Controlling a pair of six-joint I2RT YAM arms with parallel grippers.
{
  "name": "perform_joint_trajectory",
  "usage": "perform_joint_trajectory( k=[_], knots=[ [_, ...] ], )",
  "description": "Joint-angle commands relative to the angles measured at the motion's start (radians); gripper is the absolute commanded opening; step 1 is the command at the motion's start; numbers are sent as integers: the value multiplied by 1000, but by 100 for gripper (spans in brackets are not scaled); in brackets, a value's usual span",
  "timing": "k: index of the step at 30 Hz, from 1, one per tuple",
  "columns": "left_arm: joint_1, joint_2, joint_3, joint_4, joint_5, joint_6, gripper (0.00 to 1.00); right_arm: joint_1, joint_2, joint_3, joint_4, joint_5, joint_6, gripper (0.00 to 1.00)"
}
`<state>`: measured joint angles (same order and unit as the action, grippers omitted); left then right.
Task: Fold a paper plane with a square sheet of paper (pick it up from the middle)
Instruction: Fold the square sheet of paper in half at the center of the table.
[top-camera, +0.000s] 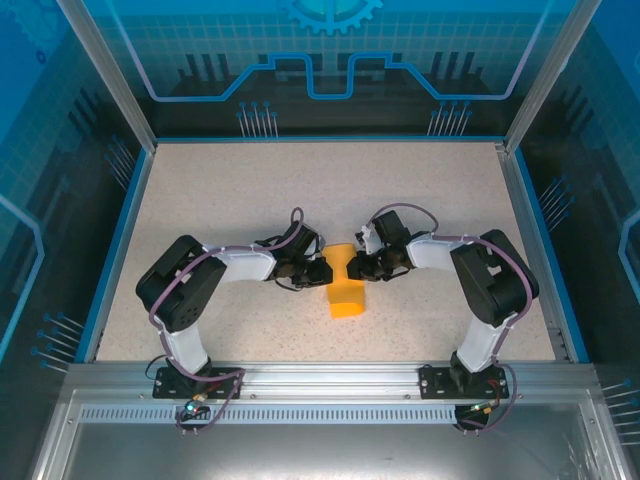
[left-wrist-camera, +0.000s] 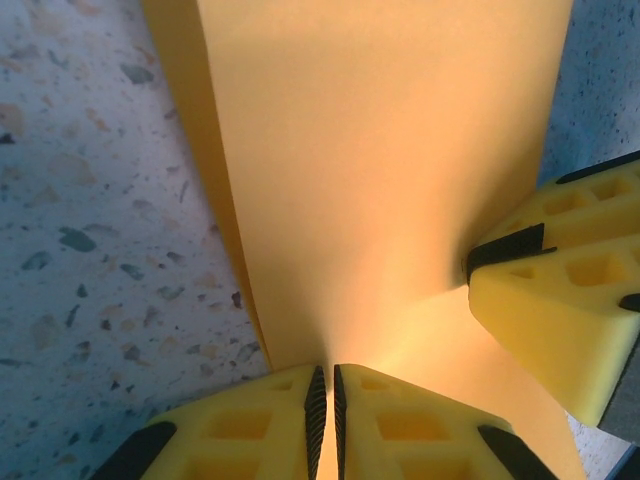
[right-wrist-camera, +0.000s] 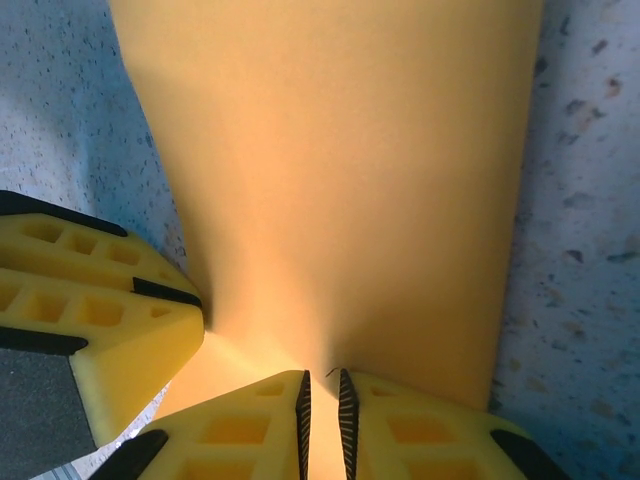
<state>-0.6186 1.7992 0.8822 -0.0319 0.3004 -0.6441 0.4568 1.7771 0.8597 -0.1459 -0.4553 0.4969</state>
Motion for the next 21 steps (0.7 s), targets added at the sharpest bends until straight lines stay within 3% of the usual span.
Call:
perform_joint_trajectory(
  k=[1,12,21],
  knots=[
    [-8,36,-11,-101,-69,40,16,-30,31,1,-24,40,-22,19],
    [-7,37,1,-122,-79,51,16,-35,11,73,12,-26,15,19],
    [-7,31,-1,-126,-85,50,16,-52,80,88,-3,21,-20,19]
  ],
)
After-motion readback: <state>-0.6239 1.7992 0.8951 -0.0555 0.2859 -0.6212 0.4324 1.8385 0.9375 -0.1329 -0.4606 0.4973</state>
